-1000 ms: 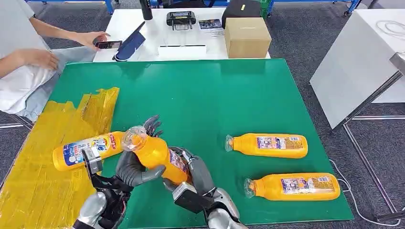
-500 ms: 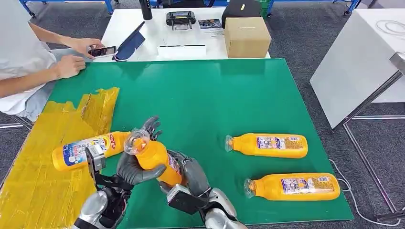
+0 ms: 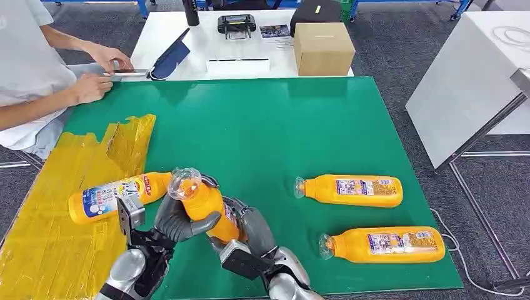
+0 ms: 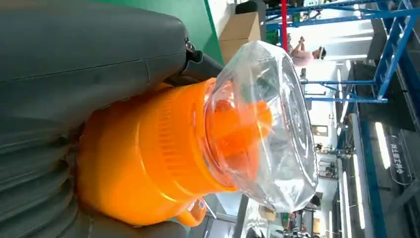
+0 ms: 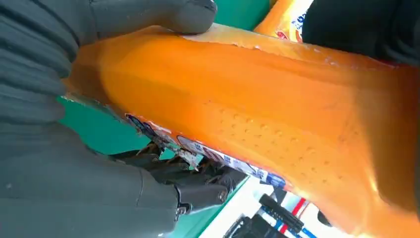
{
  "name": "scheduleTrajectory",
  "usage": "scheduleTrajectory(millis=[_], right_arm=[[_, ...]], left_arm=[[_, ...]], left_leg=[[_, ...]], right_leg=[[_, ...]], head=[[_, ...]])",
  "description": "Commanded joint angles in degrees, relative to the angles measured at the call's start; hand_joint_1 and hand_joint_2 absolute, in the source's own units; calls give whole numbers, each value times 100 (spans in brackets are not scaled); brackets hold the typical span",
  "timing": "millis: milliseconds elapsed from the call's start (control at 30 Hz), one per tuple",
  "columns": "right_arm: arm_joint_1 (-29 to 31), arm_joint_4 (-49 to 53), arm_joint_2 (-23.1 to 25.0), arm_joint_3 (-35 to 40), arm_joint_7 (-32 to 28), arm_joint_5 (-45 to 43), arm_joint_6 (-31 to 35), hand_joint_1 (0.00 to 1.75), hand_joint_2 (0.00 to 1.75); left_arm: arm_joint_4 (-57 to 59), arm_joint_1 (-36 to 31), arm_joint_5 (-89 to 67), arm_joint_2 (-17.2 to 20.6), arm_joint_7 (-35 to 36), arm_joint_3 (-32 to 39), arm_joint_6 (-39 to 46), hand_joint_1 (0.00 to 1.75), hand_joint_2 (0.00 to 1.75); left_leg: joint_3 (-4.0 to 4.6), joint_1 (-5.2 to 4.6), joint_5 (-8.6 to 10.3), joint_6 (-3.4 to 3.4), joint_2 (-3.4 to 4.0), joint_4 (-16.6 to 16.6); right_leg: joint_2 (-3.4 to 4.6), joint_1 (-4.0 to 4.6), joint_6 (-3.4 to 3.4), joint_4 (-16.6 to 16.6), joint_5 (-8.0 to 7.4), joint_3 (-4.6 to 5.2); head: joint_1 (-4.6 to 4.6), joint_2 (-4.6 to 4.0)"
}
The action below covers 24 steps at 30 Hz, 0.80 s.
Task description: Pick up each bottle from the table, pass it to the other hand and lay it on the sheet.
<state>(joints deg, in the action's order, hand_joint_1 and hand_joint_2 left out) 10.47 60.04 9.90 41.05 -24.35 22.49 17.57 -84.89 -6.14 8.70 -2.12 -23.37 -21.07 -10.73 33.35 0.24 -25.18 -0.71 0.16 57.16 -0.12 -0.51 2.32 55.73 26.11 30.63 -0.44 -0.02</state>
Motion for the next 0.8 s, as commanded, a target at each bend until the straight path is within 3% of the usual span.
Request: scheduleTrajectory(millis=[33,267,300,333,567,700,800], right_arm=[[-24,391,-184,-33,-81,-94,112,175,175],[-160,718,-209,-186,-146,-185,206,175,175],[-214,858,-215,-261,-197,-221,288,140,175],[-276,1009,-228,-322,-244,-261,349,3,175],[-793,2325,-372,-806,-480,-483,672,0,175],[-1087,2781,-376,-1066,-589,-428,862,0,175],[-1236,3009,-402,-1196,-592,-398,915,0,175]], left_arm=[[380,-220,-53,122,28,-64,66,175,175],[349,-205,-65,127,12,-18,124,175,175],[317,-206,-92,142,-16,24,191,175,175],[264,-202,-137,160,-48,71,281,175,175],[-565,-97,-754,442,-289,731,1182,175,175],[-923,28,-2156,573,-490,1162,2570,175,175],[-1147,136,-2559,687,-455,1361,2900,175,175]], left_leg=[[-18,4,-4,2,-8,-5],[-20,7,-5,3,-5,-4],[-10,3,-2,2,-5,-3],[-15,6,-6,3,-7,-2],[2,4,-3,3,1,4],[2,4,-6,2,11,2],[-10,7,-11,3,7,0]], right_leg=[[-6,5,-5,-9,4,-22],[-3,7,-7,-10,3,-25],[-4,3,-5,-5,2,-13],[-5,6,-7,-6,5,-21],[-11,5,-6,3,6,0],[6,7,-4,1,3,1],[3,9,-6,-3,8,-12]], head=[[0,0],[2,0],[0,0],[2,0],[0,0],[-2,0],[0,0]])
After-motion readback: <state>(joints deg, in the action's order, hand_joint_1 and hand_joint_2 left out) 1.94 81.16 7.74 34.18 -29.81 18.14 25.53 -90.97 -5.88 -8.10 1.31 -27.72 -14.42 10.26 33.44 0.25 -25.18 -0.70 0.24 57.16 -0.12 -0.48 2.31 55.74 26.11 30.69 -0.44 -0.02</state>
